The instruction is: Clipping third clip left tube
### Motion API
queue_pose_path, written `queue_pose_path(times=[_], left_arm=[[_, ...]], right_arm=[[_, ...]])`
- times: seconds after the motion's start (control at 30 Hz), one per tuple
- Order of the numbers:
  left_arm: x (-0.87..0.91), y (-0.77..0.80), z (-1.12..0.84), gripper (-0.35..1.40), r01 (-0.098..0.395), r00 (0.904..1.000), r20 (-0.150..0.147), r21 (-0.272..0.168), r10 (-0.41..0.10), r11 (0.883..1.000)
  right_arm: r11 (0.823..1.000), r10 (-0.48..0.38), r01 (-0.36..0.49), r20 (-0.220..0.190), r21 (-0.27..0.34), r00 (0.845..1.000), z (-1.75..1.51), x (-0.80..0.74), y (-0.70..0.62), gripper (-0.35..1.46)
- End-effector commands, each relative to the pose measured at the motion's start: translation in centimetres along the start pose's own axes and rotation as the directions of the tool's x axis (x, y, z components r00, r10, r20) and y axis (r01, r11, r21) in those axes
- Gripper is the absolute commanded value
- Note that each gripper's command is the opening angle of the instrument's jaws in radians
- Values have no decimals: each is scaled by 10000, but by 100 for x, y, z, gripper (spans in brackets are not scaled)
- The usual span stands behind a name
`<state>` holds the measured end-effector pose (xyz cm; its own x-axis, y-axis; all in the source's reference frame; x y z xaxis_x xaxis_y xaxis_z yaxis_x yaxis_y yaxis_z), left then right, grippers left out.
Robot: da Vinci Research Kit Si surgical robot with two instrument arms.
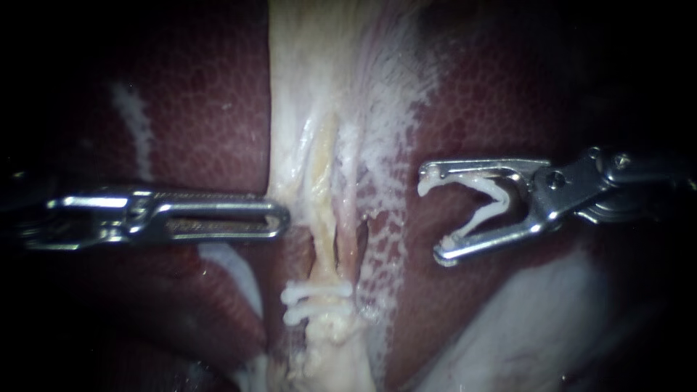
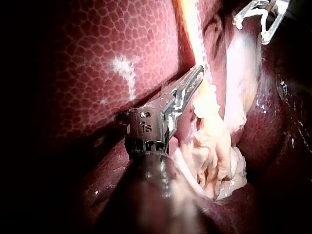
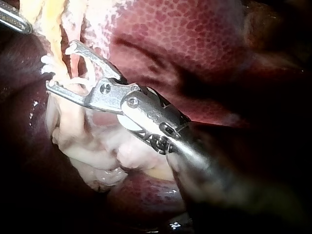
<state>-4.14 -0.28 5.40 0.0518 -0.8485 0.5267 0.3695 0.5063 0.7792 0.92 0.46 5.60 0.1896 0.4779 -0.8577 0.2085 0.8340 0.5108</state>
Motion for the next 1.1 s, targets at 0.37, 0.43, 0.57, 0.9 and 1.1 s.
queue_pose_path(times=[0.37, 0.43, 0.57, 0.9, 1.1], left_arm=[[-21, 3, -16, -35, 113, 9999, -35, 63, -112, 9999], [-29, 4, -24, -35, 163, 9999, -44, -17, -163, 9999], [-41, 4, -39, -35, 302, 9995, 81, -47, -302, 9995], [-56, -19, -54, -35, 160, 9995, 288, -47, -159, 9999], [-55, -20, -54, -35, 157, 9995, 292, -57, -156, 9999]], right_arm=[[10000, -55, 56, 26, -46, 10000, 9, -17, -2, 60], [9999, 74, -74, 26, -75, 10000, 16, -25, -2, 60], [9989, 454, -454, 10, -106, 9990, 32, -39, -1, 60], [9908, 1335, -1335, -28, 208, 9910, 89, -69, 0, 60], [9898, 1403, -1401, -29, 272, 9901, 116, -73, 4, 59]])
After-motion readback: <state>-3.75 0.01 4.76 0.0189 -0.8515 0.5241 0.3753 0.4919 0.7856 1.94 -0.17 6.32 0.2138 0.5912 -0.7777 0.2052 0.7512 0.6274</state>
